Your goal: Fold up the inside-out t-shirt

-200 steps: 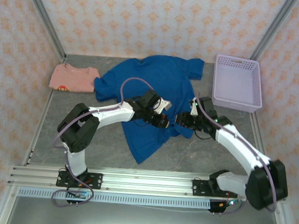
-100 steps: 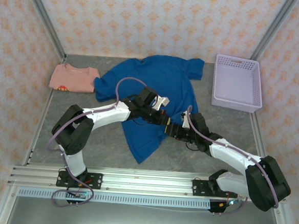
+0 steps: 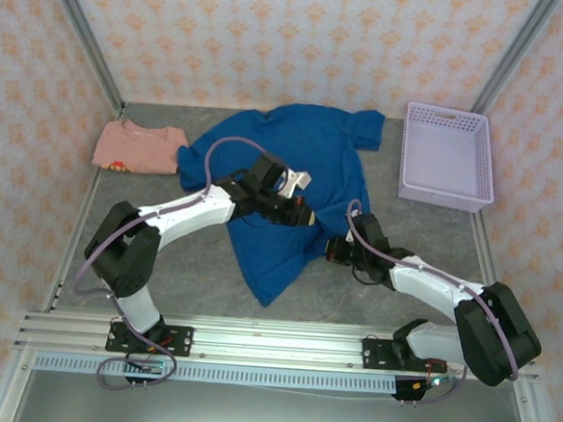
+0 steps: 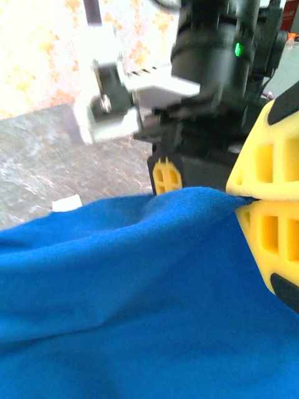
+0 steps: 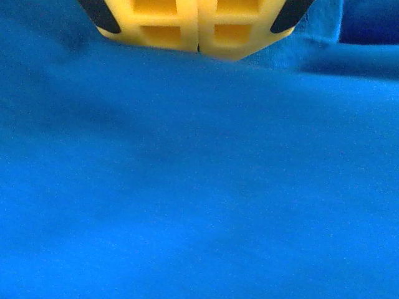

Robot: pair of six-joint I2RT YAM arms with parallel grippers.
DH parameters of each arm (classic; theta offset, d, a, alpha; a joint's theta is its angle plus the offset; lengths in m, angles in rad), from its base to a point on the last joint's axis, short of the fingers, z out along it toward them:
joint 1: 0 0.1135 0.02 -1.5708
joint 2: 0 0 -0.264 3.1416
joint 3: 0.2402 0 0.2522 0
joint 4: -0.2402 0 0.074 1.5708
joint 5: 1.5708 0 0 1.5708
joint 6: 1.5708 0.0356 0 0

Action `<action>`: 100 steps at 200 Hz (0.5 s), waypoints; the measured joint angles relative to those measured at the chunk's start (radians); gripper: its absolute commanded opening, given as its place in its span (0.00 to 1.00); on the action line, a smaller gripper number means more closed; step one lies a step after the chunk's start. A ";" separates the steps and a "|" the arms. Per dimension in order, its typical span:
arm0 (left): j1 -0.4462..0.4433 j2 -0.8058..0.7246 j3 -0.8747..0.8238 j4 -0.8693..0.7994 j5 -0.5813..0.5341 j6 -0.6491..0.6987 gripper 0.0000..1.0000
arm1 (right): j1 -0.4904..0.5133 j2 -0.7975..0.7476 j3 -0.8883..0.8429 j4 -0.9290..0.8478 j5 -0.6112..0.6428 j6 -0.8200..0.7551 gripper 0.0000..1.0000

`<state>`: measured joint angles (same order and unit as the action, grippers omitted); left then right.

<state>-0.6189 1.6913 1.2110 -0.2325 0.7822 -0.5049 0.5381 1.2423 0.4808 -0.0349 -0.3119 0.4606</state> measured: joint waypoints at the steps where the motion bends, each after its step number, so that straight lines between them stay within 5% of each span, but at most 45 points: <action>1: 0.000 -0.002 0.001 -0.002 0.000 0.000 0.00 | 0.000 0.000 0.000 -0.003 0.003 0.000 0.00; 51: 0.006 -0.111 0.113 -0.174 -0.089 0.085 0.00 | 0.000 -0.115 0.002 -0.290 0.213 0.018 0.00; 75: 0.006 -0.145 0.178 -0.244 -0.147 0.132 0.00 | 0.010 -0.231 0.008 -0.375 0.256 0.021 0.39; 100: 0.006 -0.159 0.211 -0.266 -0.163 0.154 0.00 | 0.086 -0.370 -0.006 -0.329 0.221 -0.036 0.48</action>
<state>-0.6125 1.5318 1.4216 -0.4984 0.6189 -0.3511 0.6243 0.8726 0.4751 -0.3641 -0.0906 0.4248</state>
